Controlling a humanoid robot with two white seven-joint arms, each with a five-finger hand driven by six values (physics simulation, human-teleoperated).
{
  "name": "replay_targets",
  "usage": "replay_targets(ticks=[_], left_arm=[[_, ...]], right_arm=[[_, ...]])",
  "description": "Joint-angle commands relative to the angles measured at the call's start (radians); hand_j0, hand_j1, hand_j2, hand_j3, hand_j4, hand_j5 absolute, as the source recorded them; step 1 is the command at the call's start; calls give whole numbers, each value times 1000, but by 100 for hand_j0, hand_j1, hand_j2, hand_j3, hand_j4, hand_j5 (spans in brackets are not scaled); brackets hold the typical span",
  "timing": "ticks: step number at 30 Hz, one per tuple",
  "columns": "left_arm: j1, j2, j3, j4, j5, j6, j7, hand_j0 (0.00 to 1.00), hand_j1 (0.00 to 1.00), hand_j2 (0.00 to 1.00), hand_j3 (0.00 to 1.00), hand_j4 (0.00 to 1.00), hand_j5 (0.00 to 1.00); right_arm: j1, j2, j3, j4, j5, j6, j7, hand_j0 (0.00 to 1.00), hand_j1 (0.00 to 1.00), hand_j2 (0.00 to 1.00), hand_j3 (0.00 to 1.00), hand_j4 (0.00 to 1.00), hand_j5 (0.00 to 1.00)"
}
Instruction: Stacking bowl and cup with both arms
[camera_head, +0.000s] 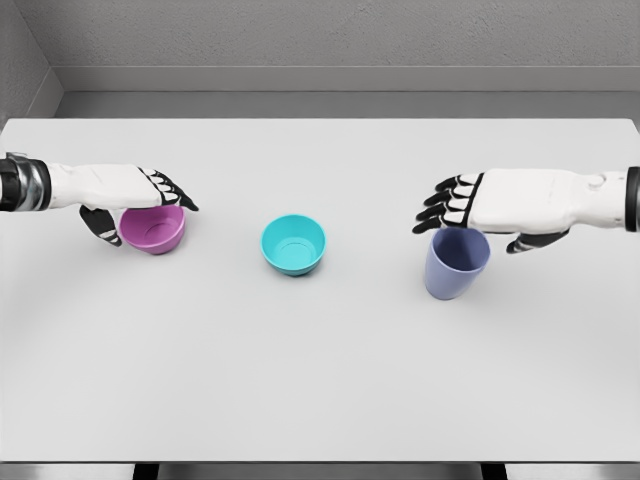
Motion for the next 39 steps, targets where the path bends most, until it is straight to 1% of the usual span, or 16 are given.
replay_targets(ticks=[1,3,13,17,23,35,39], left_arm=[[0,-2,1,0,1,2,-1,100,100,100,100,100,100],[3,-4,1,0,1,2,-2,100,100,100,100,100,100],[9,-4,1,0,-1,2,-4,100,100,100,100,100,100],[9,-5,1,0,-7,2,-4,100,100,100,100,100,100],[9,-15,1,0,-13,2,-4,100,100,100,100,100,100],[11,-13,-1,0,-14,2,-4,100,100,100,100,100,100],[11,-15,-1,0,-36,2,-5,99,99,99,99,99,99]], right_arm=[[0,8,-4,32,5,3,0,100,100,100,100,100,100],[2,8,-2,52,13,3,0,100,100,100,100,100,100],[8,12,5,46,25,3,0,100,100,100,100,100,100],[6,32,25,46,25,3,0,100,100,100,100,100,100],[8,43,38,46,36,3,0,100,100,100,100,100,100],[8,42,50,46,36,3,0,100,100,100,100,100,100],[6,42,50,47,36,3,0,100,100,100,100,100,100]])
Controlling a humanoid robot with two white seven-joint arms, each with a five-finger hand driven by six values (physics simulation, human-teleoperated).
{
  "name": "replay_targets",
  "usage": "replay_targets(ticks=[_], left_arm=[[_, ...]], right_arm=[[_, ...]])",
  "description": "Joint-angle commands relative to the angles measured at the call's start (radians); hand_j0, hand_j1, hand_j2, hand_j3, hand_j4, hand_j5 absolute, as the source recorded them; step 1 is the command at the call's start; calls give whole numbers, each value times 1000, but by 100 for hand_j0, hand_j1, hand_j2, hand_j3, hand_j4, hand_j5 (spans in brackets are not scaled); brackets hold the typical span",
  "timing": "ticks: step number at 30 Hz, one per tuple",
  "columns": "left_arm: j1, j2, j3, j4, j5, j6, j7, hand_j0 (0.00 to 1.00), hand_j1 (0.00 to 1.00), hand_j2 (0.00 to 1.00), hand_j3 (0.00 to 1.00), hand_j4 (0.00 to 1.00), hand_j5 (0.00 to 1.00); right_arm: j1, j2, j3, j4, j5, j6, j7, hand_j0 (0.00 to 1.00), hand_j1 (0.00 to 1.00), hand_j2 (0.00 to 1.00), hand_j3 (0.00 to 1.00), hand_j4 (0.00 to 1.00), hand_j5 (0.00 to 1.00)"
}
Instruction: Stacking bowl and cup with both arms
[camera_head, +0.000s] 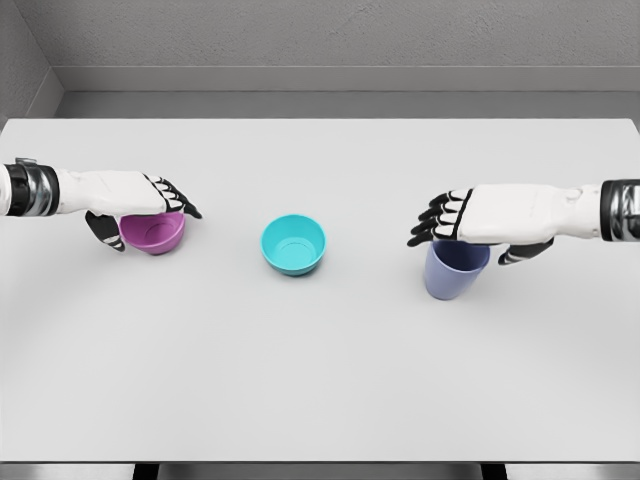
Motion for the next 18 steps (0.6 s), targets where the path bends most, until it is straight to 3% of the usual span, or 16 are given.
replay_targets(ticks=[1,14,18], left_arm=[[0,0,1,-1,-3,2,0,98,98,98,98,98,98],[2,2,1,-2,-5,2,-3,74,74,74,74,74,74],[0,3,1,-4,-8,2,-3,71,71,71,71,71,71]], right_arm=[[-2,-1,0,1,-5,3,0,100,100,100,100,100,100],[-5,-1,-2,34,-2,3,0,100,100,100,100,100,100],[-5,-1,-2,34,0,3,0,100,100,100,100,100,100]])
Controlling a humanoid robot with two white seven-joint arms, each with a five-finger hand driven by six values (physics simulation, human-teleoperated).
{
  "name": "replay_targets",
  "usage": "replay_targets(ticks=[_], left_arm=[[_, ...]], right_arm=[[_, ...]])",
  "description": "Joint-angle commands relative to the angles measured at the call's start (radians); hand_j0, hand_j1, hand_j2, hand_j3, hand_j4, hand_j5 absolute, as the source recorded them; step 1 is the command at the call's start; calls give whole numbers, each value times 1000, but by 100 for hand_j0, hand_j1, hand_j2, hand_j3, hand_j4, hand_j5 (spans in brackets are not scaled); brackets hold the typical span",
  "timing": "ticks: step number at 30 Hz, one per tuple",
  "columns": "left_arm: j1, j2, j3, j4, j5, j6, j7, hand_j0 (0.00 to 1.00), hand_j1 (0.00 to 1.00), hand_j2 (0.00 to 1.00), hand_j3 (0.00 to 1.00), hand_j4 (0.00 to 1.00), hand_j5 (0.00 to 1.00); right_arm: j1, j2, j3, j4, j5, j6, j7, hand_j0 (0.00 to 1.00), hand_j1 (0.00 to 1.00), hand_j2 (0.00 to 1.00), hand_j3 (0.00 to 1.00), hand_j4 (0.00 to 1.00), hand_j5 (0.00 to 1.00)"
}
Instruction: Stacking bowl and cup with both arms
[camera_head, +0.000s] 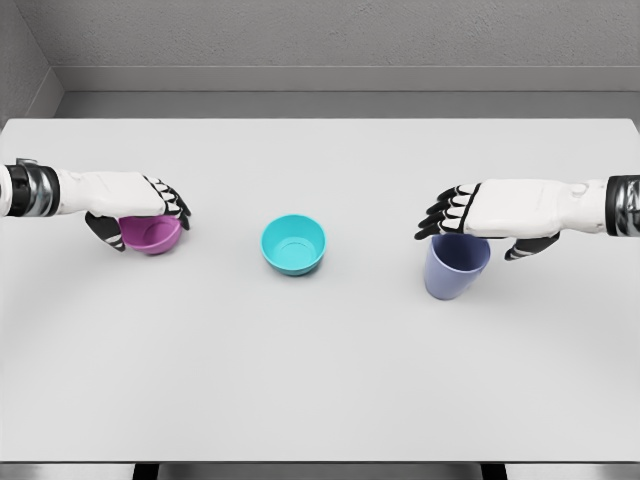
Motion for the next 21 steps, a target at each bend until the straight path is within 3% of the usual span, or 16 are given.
replay_targets(ticks=[1,9,14,21], left_arm=[[-2,0,1,-2,4,2,0,71,71,71,71,71,71],[-11,-9,3,-11,7,2,-22,70,70,70,70,70,70],[-29,-9,3,-95,9,2,-20,70,70,70,70,70,70],[-66,-104,3,-131,10,2,-20,70,70,70,70,70,70]], right_arm=[[0,-1,-1,-1,-6,3,0,100,100,100,100,100,100],[-2,1,1,-7,-4,3,0,100,100,100,100,100,100],[-2,1,1,-7,-4,3,0,100,100,100,100,100,100],[-3,-3,-1,-7,-4,3,0,100,100,100,100,100,100]])
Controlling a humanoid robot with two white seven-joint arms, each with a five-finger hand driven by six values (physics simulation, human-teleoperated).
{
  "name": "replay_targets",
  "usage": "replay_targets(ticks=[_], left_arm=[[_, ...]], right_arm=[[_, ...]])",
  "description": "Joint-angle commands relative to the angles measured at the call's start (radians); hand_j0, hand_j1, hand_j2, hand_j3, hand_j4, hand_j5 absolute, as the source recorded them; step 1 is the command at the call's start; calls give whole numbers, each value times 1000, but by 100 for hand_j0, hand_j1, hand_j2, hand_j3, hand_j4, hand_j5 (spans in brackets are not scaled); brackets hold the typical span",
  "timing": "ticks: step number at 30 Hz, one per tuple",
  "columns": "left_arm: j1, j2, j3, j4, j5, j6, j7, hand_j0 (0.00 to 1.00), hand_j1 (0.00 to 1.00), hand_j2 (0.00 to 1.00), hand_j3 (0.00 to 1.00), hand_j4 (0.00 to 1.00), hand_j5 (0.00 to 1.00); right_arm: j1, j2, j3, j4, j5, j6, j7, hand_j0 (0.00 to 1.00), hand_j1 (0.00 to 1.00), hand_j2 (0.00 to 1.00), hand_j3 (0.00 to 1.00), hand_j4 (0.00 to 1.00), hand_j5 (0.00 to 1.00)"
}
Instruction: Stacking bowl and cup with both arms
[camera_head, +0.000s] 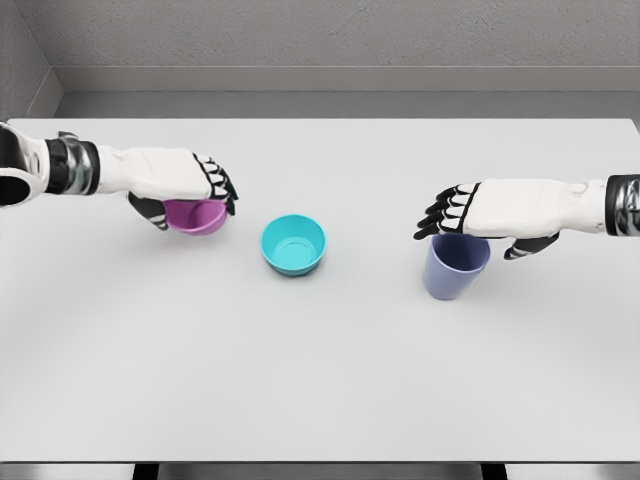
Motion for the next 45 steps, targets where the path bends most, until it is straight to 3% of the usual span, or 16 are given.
replay_targets(ticks=[1,5,12,19,29,45], left_arm=[[0,-41,1,-8,5,3,1,70,70,70,70,70,70],[-37,-92,1,-12,9,3,1,70,70,70,70,70,70],[-51,-155,-2,-104,31,3,1,70,70,70,70,70,70],[-37,-173,-7,-101,23,3,-2,71,71,71,71,71,71],[-35,-176,-74,-94,19,3,-6,73,73,73,73,73,73],[-28,-196,-86,-48,11,3,-6,74,74,74,74,74,74]], right_arm=[[0,-3,0,0,-5,3,0,100,100,100,100,100,100],[0,-1,0,0,-5,3,0,100,100,100,100,100,100],[0,-1,0,0,-5,3,0,100,100,100,100,100,100],[0,-4,0,0,-5,3,0,100,100,100,100,100,100],[2,-4,0,0,-5,3,0,100,100,100,100,100,100],[3,0,20,0,-5,3,0,100,100,100,100,100,100]])
